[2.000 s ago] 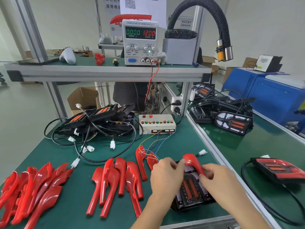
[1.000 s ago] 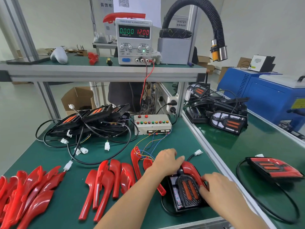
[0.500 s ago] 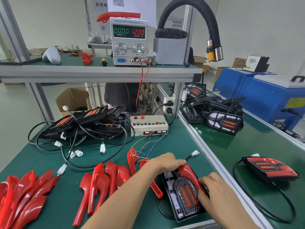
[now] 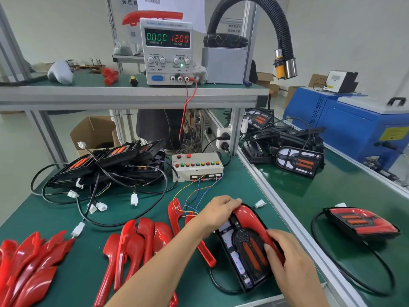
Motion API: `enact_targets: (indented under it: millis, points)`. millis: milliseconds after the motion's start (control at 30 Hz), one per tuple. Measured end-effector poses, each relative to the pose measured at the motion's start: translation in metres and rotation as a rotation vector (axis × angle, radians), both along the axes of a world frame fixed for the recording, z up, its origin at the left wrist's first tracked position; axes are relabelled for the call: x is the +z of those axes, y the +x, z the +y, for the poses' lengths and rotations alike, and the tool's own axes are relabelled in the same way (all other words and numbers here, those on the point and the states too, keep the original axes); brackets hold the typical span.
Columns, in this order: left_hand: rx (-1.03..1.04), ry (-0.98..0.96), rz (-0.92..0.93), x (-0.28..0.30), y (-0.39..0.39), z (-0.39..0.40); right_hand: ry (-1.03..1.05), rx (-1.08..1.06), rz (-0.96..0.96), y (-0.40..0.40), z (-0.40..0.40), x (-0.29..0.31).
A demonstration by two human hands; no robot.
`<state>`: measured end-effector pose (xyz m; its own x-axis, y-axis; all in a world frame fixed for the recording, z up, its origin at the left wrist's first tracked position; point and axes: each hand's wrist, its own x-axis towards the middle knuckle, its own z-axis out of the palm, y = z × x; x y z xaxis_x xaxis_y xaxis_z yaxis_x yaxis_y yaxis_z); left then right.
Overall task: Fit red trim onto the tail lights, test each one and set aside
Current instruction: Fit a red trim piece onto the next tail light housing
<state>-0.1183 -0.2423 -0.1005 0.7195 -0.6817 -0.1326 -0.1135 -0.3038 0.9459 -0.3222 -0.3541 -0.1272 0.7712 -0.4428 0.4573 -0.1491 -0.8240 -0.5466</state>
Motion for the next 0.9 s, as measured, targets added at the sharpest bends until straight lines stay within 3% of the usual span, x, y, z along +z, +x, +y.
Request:
enact_targets:
  millis: [267, 500, 900]
  points:
    - [0.043, -0.137, -0.014, 0.006, -0.017, 0.033, -0.031, 0.024, -0.188, 0.008, 0.005, -0.008]
    - [0.044, -0.158, -0.146, 0.001, -0.031, 0.055, -0.182, 0.041, -0.349, 0.013, 0.014, -0.014]
    - [0.162, -0.214, -0.192, 0.001, -0.045, 0.067, -0.218, 0.165, -0.363, 0.015, 0.006, -0.012]
